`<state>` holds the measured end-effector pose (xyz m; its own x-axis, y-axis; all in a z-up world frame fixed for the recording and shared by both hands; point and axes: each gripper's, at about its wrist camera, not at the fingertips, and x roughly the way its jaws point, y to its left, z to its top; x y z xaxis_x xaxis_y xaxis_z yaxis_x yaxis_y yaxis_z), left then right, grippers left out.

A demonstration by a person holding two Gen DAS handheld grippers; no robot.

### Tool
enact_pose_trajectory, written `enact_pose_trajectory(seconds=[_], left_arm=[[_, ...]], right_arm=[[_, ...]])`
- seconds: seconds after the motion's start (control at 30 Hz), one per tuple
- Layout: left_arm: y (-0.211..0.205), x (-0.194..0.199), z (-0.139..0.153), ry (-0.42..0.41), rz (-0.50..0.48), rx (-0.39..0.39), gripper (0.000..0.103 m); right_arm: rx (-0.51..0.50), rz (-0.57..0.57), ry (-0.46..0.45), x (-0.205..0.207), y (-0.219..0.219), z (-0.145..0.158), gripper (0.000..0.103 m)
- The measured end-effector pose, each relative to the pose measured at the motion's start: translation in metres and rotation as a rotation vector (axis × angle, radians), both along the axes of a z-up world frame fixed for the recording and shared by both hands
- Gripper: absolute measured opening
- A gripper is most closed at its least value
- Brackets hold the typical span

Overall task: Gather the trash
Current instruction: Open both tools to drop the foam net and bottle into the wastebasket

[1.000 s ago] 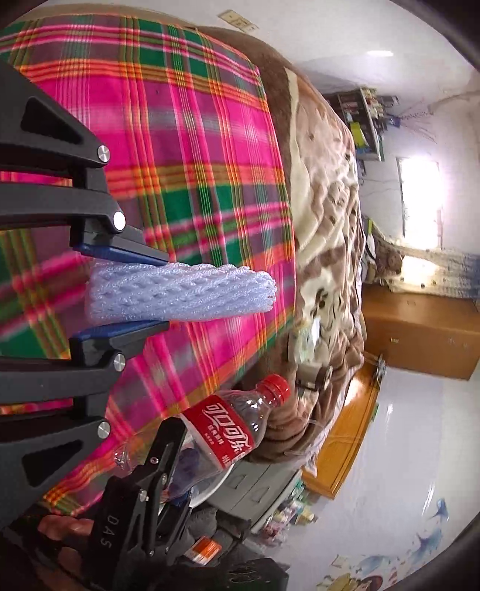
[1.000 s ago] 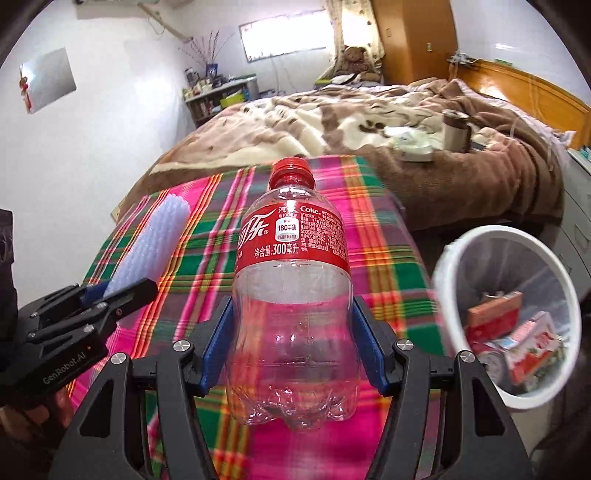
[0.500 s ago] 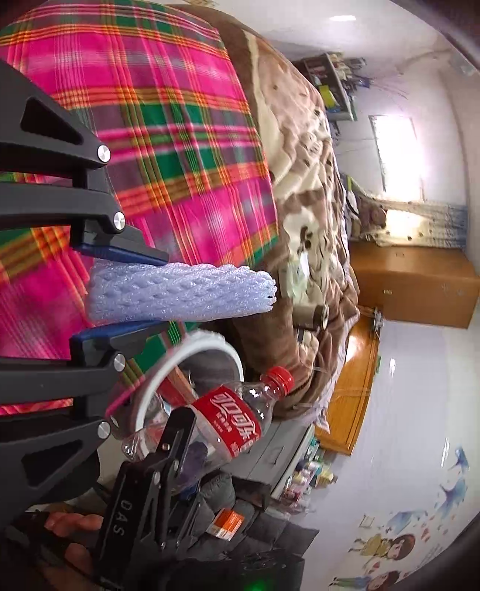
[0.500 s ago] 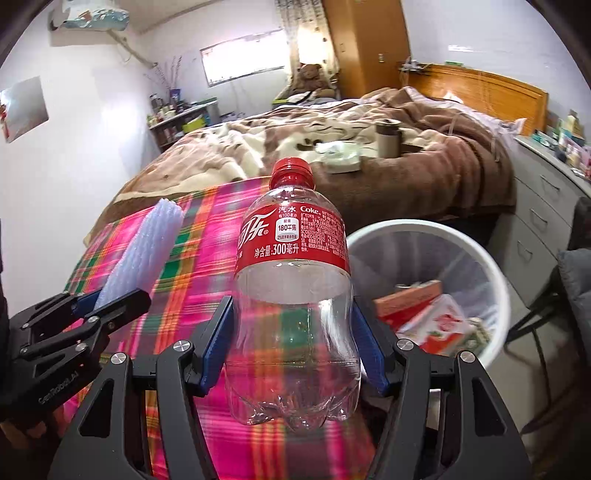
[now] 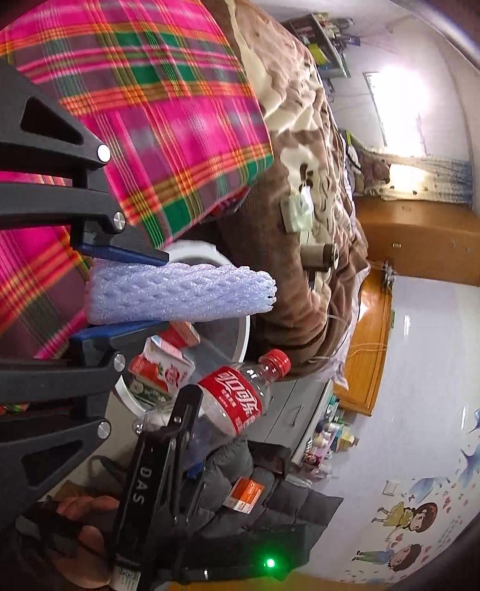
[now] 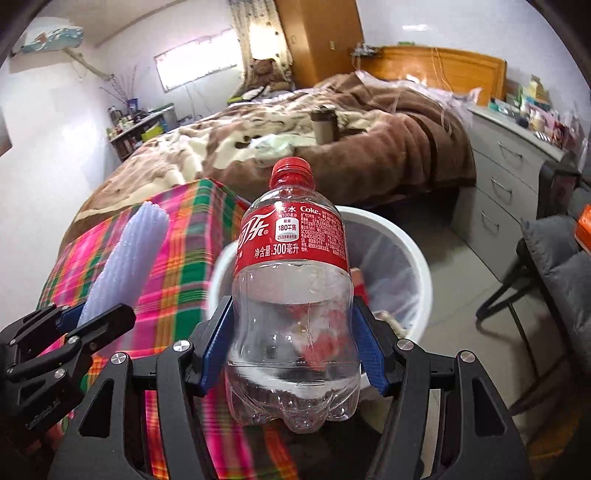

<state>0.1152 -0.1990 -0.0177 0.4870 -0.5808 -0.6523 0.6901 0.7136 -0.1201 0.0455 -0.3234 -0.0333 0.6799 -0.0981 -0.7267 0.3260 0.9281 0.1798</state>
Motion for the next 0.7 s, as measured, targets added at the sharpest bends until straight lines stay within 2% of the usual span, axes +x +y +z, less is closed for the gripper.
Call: enact_pose_trajectory(seconds=[0.2,0.33,0.53,0.6,0.67,0.7], left_arm=[[-0.028,0.000,-0.008,0.012,-0.008,0.023,0.029],[-0.048,0.002,-0.012,0.029,-0.019,0.008,0.029],[-0.073,0.007,-0.022,0.068,-0.029,0.051,0.030],[-0.074,0.010,-0.024,0.082,-0.028,0.039,0.035],[-0.074,0.013,-0.027,0.096,-0.024,0.041,0.048],[-0.075,0.014,-0.028,0.097,-0.022,0.038,0.049]], right_arm=[[0.010,0.000,0.040,-0.001,-0.020,-0.013,0.063],[0.020,-0.011,0.066,0.001,-0.033,-0.022,0.063],[0.062,0.003,0.071,0.004,-0.048,-0.030,0.063],[0.057,0.001,0.087,0.004,-0.051,-0.032,0.066],[0.039,0.003,0.090,0.004,-0.052,-0.031,0.078],[0.028,0.001,0.088,0.003,-0.052,-0.030,0.078]])
